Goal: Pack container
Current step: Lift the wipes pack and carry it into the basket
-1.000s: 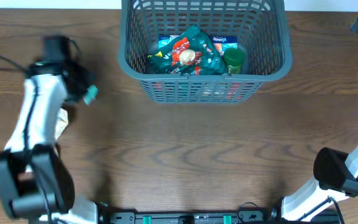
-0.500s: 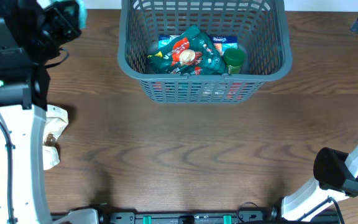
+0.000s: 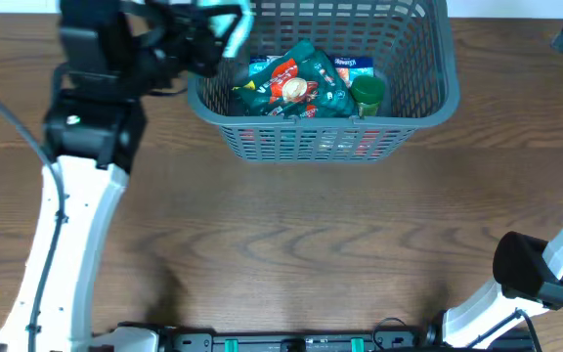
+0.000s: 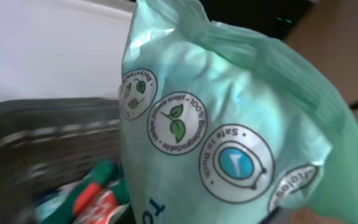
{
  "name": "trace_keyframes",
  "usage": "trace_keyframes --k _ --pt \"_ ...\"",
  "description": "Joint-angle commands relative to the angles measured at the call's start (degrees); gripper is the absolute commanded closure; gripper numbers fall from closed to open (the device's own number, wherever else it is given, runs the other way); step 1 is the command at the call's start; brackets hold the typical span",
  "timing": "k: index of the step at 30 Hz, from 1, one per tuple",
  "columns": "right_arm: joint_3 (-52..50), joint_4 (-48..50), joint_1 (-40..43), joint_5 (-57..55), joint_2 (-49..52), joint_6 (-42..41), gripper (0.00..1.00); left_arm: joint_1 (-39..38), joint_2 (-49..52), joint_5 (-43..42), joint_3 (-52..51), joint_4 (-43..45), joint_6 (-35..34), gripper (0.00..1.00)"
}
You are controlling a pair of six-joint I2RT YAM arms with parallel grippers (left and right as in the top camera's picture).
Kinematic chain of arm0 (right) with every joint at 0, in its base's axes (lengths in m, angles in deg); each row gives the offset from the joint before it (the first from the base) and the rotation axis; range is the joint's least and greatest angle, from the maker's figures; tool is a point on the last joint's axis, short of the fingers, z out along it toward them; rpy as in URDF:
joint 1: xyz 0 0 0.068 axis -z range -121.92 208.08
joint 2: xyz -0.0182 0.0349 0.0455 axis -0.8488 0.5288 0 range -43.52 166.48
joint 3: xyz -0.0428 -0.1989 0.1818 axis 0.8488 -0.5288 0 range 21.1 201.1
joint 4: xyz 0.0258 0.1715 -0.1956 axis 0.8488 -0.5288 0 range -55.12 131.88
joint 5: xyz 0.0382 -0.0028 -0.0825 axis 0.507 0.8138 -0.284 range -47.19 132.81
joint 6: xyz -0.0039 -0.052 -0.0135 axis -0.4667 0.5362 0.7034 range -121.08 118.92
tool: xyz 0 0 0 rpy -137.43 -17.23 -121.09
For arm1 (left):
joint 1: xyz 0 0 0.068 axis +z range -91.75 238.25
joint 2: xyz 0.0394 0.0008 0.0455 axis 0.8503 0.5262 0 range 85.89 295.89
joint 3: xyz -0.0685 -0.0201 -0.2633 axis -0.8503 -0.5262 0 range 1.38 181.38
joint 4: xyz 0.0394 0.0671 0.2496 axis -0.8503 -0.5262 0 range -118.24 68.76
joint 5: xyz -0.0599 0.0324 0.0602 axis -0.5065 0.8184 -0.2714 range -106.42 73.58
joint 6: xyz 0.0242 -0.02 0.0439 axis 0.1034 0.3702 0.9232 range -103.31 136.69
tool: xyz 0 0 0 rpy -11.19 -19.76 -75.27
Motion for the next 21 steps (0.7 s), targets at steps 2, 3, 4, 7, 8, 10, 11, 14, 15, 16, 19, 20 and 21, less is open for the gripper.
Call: trace_keyframes --k 2,3,4,7,8,10,11,14,15,16,19,20,21 --pt "-0.04 -0.22 0.31 -0.22 0.15 -0.74 0.01 -3.58 4.15 -1.44 0.94 3.28 1.79 0.95" --pt "-0.04 -0.22 0.31 -0.2 0.15 -0.74 0.01 -4.31 5.42 -1.42 0.94 4.02 1.77 0.94" --pt "-0.04 -0.22 0.31 -0.22 0.15 -0.74 0.01 -4.83 6.38 -1.42 0.94 4.5 1.57 0.94" --pt "-0.04 -0.22 0.31 -0.22 0.15 -0.74 0.01 -6.23 9.42 -1.42 0.98 5.42 1.57 0.94" --pt "-0.04 -0.22 0.31 -0.22 0.15 -0.74 0.01 -6.56 10.32 -1.42 1.07 5.57 1.57 0.94" --pt "-0.04 -0.22 0.31 -0.22 0.15 -0.74 0.01 -7.04 12.04 -1.42 1.53 5.66 1.57 0.94" --pt "-0.04 -0.22 0.31 -0.22 0.15 -0.74 0.01 -7.19 12.79 -1.42 1.75 5.79 1.6 0.94" --pt "-0.04 -0.22 0.31 -0.22 0.15 -0.74 0.01 -7.17 14.56 -1.44 2.34 6.21 1.55 0.92" --pt "-0.04 -0.22 0.31 -0.2 0.15 -0.74 0.01 -7.17 14.97 -1.44 2.36 6.27 1.55 0.89" --pt "-0.04 -0.22 0.31 -0.22 0.15 -0.74 0.01 -7.17 15.37 -1.44 2.36 6.21 1.57 0.83" --pt "-0.04 -0.22 0.31 -0.2 0.15 -0.74 0.01 -7.17 15.69 -1.44 2.36 6.16 1.6 0.52" --pt "-0.04 -0.22 0.31 -0.22 0.15 -0.74 0.01 -7.17 15.69 -1.44 2.36 6.19 1.62 0.49" --pt "-0.04 -0.22 0.31 -0.22 0.15 -0.74 0.01 -7.17 15.69 -1.44 2.36 6.21 1.62 0.43"
